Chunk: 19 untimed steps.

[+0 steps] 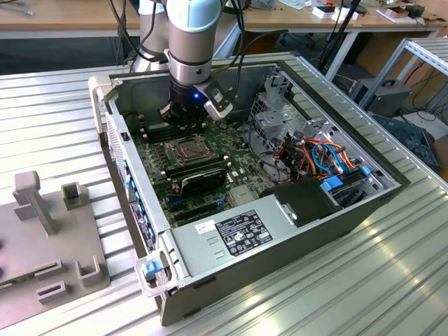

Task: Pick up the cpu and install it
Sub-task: 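Install the first cpu locking lever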

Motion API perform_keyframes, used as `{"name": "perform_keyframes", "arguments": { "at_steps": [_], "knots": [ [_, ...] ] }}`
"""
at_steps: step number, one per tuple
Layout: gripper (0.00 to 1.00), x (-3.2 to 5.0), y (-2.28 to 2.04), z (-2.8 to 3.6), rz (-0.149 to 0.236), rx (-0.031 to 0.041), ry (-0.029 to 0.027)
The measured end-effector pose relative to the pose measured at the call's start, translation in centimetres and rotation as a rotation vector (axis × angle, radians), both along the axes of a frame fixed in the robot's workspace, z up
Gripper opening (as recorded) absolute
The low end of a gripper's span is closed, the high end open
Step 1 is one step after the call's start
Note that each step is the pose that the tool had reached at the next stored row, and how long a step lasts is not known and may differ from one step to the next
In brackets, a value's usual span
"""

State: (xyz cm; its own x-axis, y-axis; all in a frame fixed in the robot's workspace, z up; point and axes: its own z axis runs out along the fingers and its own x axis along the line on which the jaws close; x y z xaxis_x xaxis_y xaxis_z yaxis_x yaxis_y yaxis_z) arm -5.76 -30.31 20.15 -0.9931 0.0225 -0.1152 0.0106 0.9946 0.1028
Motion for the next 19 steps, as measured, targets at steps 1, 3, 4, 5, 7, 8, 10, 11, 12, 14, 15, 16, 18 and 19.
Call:
{"name": "perform_keyframes", "arguments": {
  "at_steps": [1,3,4,5,7,8,10,11,12,14,15,16,18,19],
  "knots": [
    [0.11,0.03,0.00,0.00,0.000,-0.0003,0.0002],
    [0.11,0.15,0.00,0.00,0.000,-0.0009,0.0001],
    [0.11,0.23,0.00,0.00,0.000,-0.0011,0.0000],
    [0.11,0.32,0.00,0.00,0.000,-0.0011,0.0001],
    [0.11,0.41,0.00,0.00,0.000,-0.0011,0.0000],
    [0.11,0.44,0.00,0.00,0.000,-0.0011,0.0000],
    [0.11,0.51,0.00,0.00,0.000,-0.0013,0.0000],
    [0.11,0.54,0.00,0.00,0.000,-0.0014,0.0001],
    [0.11,0.56,0.00,0.00,0.000,-0.0014,-0.0001],
    [0.11,0.57,0.00,-0.01,0.000,-0.0013,-0.0002],
    [0.11,0.57,0.00,0.00,0.000,-0.0014,-0.0001],
    [0.11,0.57,0.00,0.00,0.000,-0.0014,0.0000],
    [0.11,0.57,0.00,0.05,0.000,-0.0016,0.0001],
    [0.11,0.57,0.00,0.10,0.000,-0.0017,0.0001]
  ]
}}
